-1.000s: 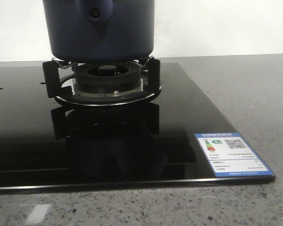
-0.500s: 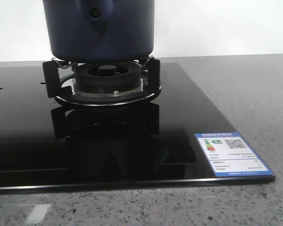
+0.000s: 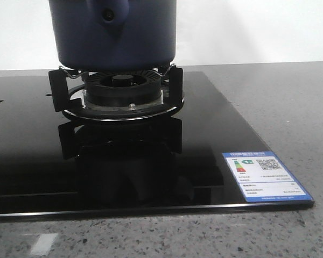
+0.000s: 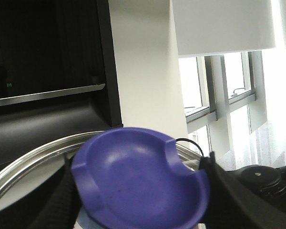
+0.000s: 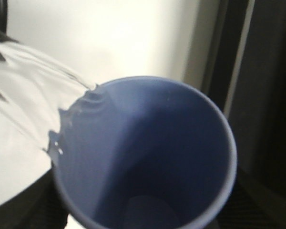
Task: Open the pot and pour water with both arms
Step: 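Tilt the cup with right gripper to pour water into saucepan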
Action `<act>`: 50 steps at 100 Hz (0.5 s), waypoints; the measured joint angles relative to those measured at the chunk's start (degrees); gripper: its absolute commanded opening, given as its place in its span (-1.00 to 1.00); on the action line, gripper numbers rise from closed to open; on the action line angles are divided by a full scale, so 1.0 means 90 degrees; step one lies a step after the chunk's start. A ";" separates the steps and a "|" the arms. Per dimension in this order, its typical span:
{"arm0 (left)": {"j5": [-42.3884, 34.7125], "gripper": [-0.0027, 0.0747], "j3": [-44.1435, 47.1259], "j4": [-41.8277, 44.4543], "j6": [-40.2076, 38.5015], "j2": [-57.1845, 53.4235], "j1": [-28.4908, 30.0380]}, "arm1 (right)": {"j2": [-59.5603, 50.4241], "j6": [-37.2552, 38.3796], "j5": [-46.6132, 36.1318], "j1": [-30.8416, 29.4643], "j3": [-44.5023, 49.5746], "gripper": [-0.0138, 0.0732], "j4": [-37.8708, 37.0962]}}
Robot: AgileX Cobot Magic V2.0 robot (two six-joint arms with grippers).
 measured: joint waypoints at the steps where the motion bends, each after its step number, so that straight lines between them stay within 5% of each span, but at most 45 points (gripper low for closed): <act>1: 0.0000 -0.08 0.0000 -0.0001 0.0000 0.0000 0.0000 | 0.0000 0.0000 -0.0010 0.0000 0.0000 -0.01 -0.0033; 50: 0.0062 -0.08 0.0000 0.0096 0.0000 0.0000 0.0000 | 0.0000 -0.0015 -0.0060 0.0000 -0.0019 -0.01 -0.1126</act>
